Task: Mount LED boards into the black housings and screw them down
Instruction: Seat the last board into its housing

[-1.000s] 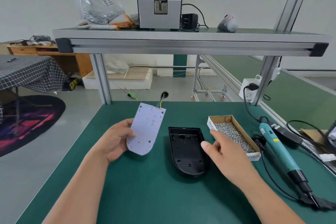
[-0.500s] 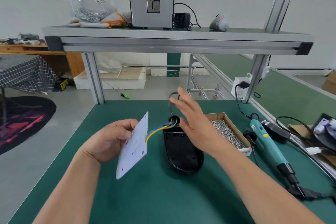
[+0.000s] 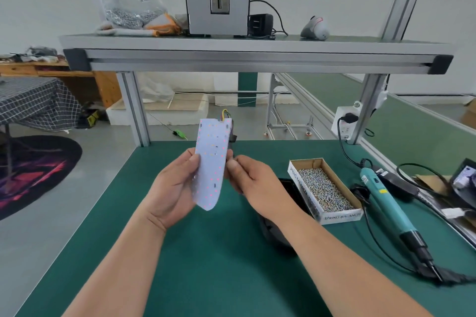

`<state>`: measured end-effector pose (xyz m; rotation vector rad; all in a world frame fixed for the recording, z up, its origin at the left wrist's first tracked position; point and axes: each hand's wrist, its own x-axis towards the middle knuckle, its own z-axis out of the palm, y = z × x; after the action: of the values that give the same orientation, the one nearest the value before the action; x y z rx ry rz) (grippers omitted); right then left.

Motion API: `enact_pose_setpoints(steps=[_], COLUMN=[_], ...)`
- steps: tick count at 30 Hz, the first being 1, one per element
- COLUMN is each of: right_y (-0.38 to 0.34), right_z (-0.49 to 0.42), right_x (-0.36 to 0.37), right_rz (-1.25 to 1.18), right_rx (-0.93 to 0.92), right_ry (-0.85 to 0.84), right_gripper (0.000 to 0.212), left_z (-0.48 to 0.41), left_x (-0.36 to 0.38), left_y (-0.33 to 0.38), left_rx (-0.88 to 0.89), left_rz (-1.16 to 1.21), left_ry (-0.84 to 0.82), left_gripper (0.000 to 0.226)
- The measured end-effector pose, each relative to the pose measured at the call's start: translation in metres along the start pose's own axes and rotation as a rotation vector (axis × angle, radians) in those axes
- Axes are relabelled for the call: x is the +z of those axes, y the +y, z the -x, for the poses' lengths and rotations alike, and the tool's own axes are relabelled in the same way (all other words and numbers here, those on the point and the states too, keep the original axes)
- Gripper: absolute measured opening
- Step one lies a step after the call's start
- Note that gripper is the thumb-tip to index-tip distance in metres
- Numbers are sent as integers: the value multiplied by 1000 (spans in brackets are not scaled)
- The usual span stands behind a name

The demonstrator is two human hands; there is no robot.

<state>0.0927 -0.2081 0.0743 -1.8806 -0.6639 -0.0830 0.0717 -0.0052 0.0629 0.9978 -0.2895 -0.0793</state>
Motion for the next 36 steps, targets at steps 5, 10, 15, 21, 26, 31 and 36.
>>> enact_pose_setpoints(steps=[5,10,15,21,26,31,36], right_y=[1,14,31,52,75,92,86], right_z=[-4,-7,-15,-24,-24,-16,-7], right_x=[4,-4,-21,-54,-90,-120,-136], right_rz=[43,392,655,640,663,672,533], right_rx=[18,-21,-84,-10,113,201,293], right_ry=[-192,-133,97,229,316,404,514], right_gripper=[26,12,11,13,19,6,31], left_z=[-1,-4,-6,-6,-4,-4,-7], left_x=[8,6,-2,-21,-31,-32,-21], left_y=[-2,6,10,15,14,4,-9], left_rx=[26,124,104,-35,-175,-231,-267], left_rz=[-5,191,260,251,74,-230,-164], left_ry=[66,169,270,281,295,367,315], left_gripper=[27,24,25,5,7,21,29])
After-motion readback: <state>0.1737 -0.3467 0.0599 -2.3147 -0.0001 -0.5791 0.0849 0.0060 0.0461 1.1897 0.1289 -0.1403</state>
